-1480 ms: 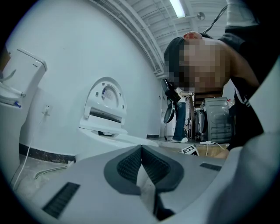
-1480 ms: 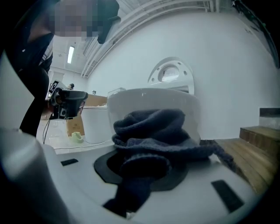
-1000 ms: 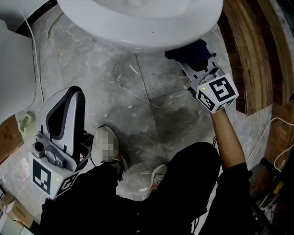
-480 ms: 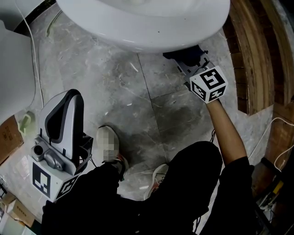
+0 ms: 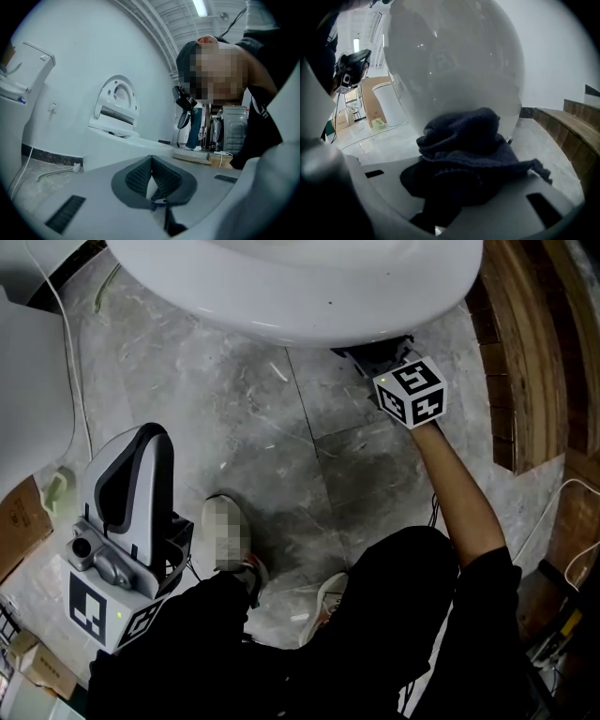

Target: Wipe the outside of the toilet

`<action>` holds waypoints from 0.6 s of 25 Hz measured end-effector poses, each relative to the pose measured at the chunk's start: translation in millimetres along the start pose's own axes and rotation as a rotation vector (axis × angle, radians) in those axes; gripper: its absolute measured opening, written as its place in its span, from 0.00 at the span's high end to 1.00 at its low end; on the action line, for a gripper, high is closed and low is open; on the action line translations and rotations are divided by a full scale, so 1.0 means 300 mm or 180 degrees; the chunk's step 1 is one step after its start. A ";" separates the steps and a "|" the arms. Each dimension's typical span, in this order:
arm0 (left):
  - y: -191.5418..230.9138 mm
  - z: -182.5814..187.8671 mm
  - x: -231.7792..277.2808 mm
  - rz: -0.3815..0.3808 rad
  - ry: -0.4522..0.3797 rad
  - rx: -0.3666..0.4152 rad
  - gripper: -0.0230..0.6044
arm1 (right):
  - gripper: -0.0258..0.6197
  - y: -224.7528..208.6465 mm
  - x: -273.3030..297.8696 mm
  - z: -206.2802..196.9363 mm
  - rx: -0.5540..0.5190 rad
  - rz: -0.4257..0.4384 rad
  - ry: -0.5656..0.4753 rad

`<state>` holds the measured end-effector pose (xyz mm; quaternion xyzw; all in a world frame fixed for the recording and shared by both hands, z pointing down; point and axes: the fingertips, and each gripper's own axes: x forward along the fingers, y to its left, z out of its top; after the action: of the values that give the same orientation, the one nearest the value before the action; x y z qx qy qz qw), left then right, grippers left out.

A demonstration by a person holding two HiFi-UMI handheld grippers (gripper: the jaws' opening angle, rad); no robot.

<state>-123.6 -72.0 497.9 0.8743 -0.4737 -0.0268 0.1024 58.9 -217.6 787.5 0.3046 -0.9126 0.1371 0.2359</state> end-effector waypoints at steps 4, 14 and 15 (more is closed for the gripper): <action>0.003 -0.012 0.001 -0.0001 0.0042 -0.0029 0.95 | 0.78 -0.018 0.054 -0.061 0.0161 0.0003 0.0162; 0.021 0.000 -0.032 0.0106 0.0021 -0.0009 0.95 | 0.78 -0.044 0.163 -0.198 0.0041 -0.0095 0.0835; 0.020 0.002 -0.034 0.0107 0.0017 -0.0008 0.95 | 0.78 -0.045 0.171 -0.209 0.0032 -0.0097 0.0893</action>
<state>-134.2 -66.7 498.1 0.8662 -0.4880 -0.0234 0.1052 53.0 -228.4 868.7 0.2974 -0.8652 0.1793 0.3617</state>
